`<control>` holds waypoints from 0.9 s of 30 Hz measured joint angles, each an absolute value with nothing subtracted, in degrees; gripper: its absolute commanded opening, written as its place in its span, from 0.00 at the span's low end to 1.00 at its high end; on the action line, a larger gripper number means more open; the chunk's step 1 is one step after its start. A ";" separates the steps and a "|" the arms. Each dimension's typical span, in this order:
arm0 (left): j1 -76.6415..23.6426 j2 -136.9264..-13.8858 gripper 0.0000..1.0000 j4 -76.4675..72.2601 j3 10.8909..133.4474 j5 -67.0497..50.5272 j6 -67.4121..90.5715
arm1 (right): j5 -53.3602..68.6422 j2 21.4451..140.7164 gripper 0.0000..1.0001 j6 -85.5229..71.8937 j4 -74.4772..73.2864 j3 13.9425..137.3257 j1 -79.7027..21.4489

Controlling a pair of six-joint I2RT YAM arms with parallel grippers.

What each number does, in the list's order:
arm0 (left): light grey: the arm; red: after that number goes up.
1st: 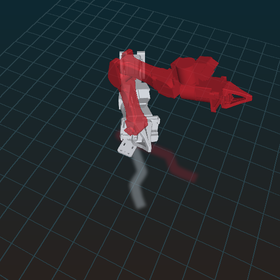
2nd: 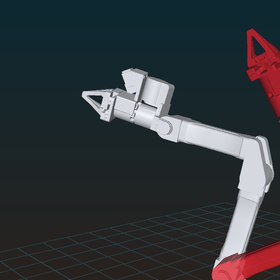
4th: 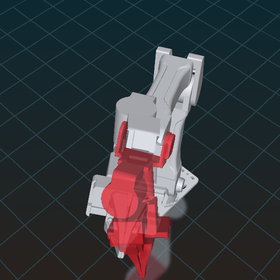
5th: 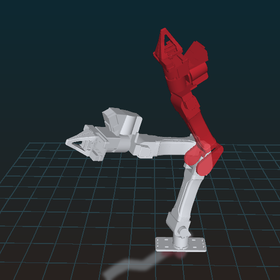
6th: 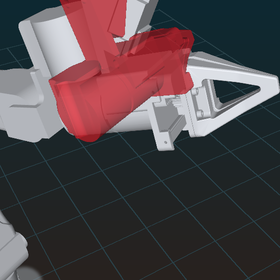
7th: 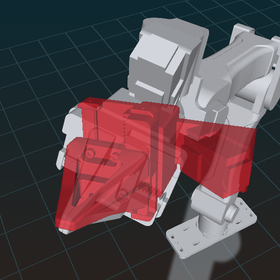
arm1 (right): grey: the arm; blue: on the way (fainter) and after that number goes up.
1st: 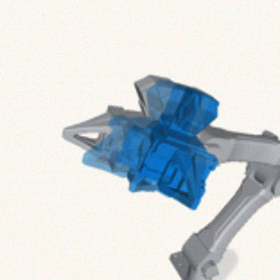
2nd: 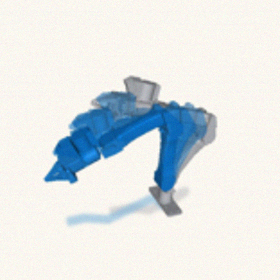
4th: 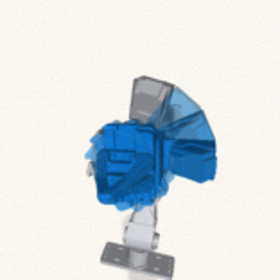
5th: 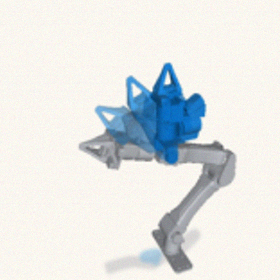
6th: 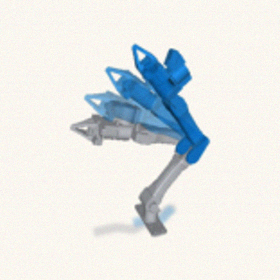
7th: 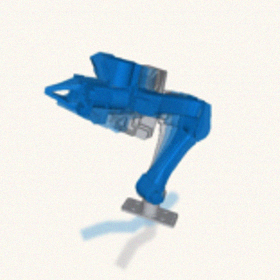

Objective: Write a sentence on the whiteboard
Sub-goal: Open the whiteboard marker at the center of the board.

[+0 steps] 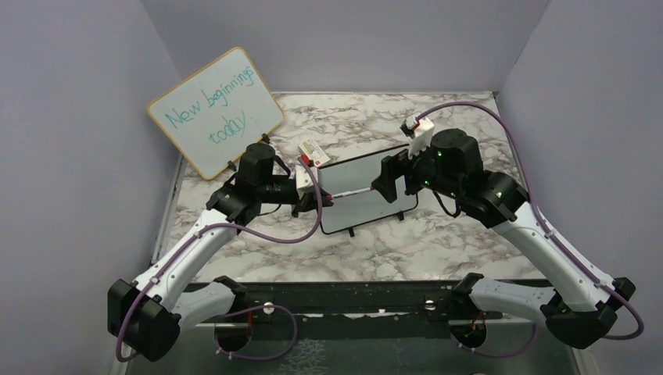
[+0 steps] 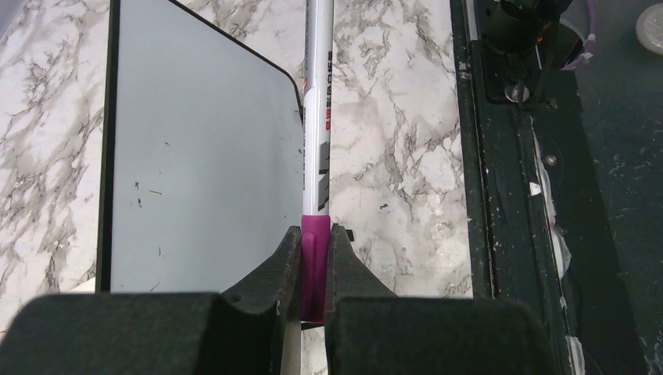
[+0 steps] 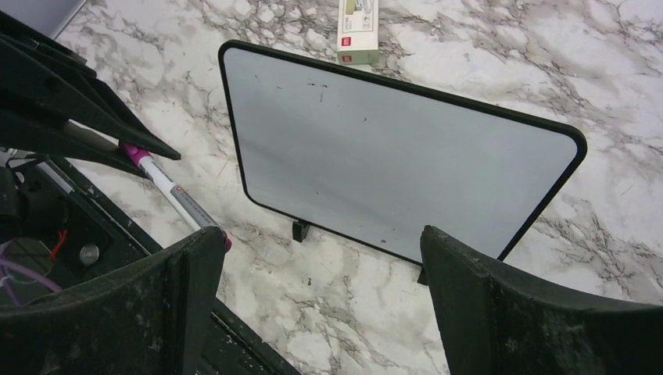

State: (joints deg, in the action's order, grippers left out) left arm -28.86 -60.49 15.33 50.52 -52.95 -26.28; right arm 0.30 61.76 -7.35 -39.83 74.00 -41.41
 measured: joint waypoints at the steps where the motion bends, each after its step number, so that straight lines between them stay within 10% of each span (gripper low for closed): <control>1: -28.86 -60.49 0.00 15.25 50.43 -52.97 -26.13 | 0.51 61.45 1.00 -7.42 -39.83 73.76 -41.41; 14: -28.77 -60.55 0.00 13.23 50.11 -55.02 -24.64 | 12.12 59.35 0.99 -6.28 -38.15 72.99 -41.30; 27: -28.77 -63.20 0.00 13.10 51.42 -60.66 -22.41 | 27.38 65.34 0.66 -7.64 -31.29 72.36 -41.30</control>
State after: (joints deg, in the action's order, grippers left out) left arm -28.77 -63.20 13.10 51.42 -60.66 -22.41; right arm 27.38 65.34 -7.64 -31.29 72.36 -41.30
